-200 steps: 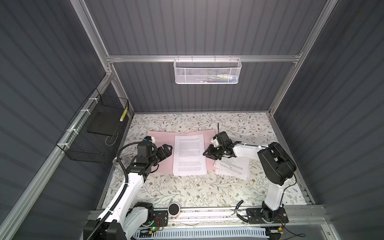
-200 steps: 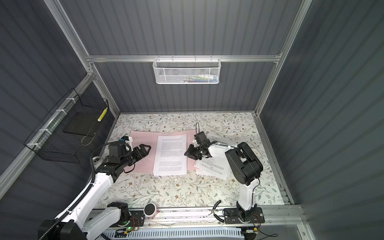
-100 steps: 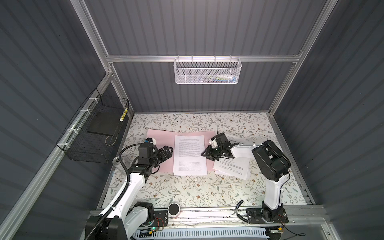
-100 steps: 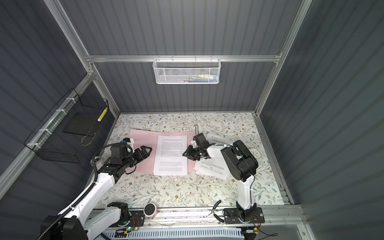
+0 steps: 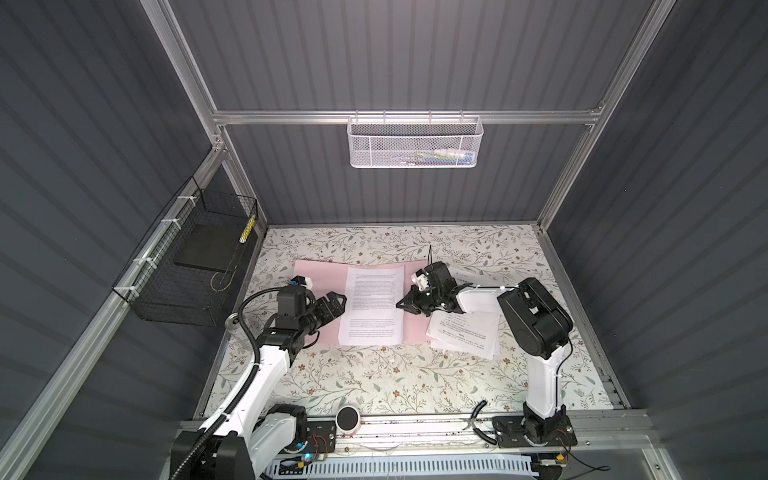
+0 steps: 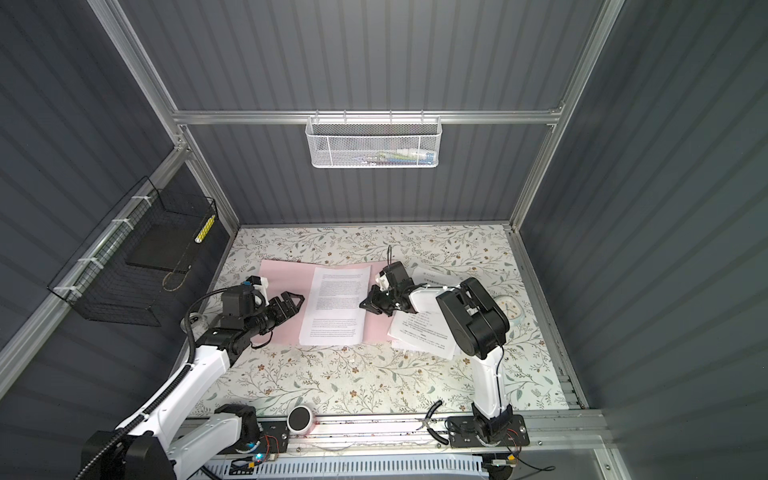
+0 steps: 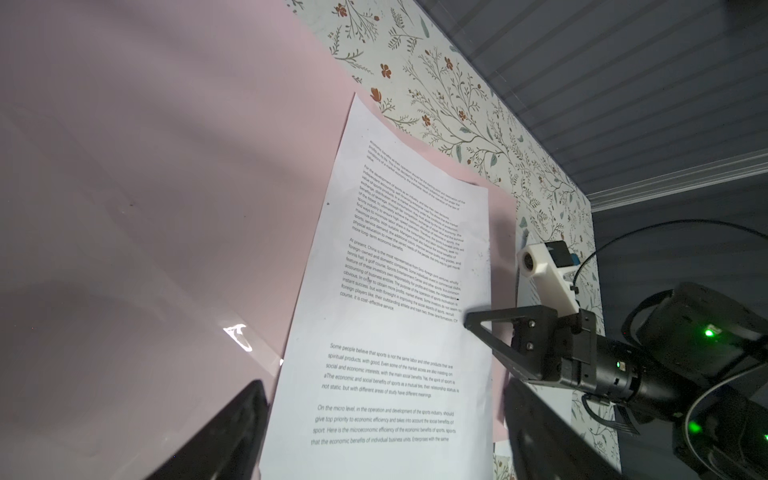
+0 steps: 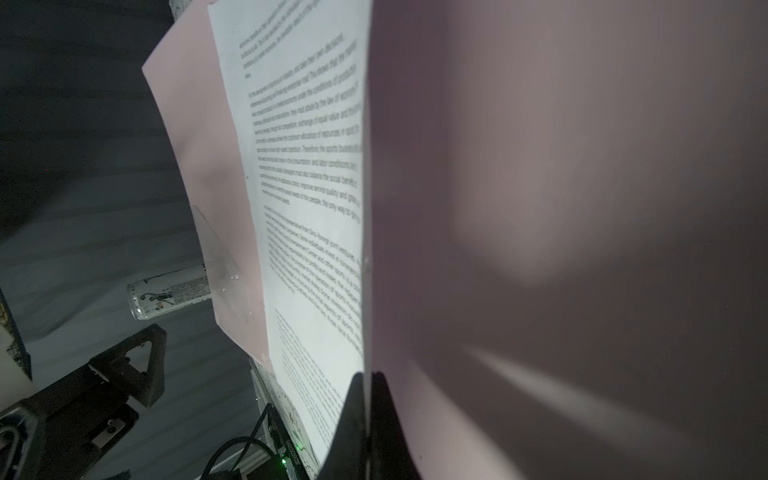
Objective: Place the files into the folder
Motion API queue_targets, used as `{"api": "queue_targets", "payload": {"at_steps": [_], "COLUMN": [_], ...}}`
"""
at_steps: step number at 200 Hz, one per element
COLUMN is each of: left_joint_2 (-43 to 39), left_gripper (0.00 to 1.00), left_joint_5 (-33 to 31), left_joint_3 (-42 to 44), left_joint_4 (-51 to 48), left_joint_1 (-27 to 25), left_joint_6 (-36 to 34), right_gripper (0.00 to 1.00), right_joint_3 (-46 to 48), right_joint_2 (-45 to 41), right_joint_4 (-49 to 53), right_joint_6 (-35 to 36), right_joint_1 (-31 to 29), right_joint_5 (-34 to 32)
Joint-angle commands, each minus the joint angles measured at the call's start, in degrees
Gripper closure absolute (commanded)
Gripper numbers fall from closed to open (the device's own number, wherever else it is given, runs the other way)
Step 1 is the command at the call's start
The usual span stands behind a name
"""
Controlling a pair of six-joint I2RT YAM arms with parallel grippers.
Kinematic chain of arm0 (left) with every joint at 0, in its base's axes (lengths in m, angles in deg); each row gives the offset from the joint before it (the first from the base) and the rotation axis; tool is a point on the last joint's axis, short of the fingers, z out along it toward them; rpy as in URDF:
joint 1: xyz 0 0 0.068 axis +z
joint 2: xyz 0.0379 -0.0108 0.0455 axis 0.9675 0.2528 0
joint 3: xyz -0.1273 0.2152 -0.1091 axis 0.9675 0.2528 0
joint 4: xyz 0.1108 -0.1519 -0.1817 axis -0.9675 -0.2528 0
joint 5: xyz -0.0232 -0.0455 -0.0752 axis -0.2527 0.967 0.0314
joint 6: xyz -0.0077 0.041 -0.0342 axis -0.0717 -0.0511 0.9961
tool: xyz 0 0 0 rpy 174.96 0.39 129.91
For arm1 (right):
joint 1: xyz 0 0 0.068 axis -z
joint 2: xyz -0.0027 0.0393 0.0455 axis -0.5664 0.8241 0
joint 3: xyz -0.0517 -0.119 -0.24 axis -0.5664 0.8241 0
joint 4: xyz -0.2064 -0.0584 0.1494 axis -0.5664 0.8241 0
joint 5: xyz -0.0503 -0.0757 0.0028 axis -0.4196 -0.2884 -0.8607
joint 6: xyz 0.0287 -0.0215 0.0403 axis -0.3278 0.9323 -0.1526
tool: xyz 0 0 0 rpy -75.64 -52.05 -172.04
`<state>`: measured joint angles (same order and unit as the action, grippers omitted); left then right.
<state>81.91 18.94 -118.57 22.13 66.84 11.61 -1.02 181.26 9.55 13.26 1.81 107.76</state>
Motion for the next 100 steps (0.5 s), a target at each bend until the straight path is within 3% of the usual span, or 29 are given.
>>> {"api": "queue_targets", "payload": {"at_steps": [1, 31, 72, 100], "left_joint_2": [-1.8, -3.1, -4.4, -5.4], "left_gripper": [0.1, 0.09, 0.09, 0.09], "left_joint_5": [0.4, 0.6, -0.2, -0.5], "left_joint_3": [-3.1, -4.1, -4.2, -3.4], "left_joint_4": [-3.6, -5.3, -6.7, -6.7], "left_joint_1": [0.5, 0.9, 1.5, 1.7], "left_joint_6": [-1.5, -1.7, -2.5, -2.4], "right_gripper": [1.0, 1.0, 1.0, 1.0], "right_joint_3": [-4.5, -11.9, -19.9, -23.1], "right_joint_2": [-3.0, -4.9, -5.1, -3.8], "right_joint_4": [5.1, 17.6, 26.5, 28.4], "right_joint_6": [3.7, 14.7, 26.2, 29.8], "right_joint_1": [-0.6, -2.4, -5.9, -8.0], "right_joint_5": [-1.8, -10.0, -20.5, -21.9]}}
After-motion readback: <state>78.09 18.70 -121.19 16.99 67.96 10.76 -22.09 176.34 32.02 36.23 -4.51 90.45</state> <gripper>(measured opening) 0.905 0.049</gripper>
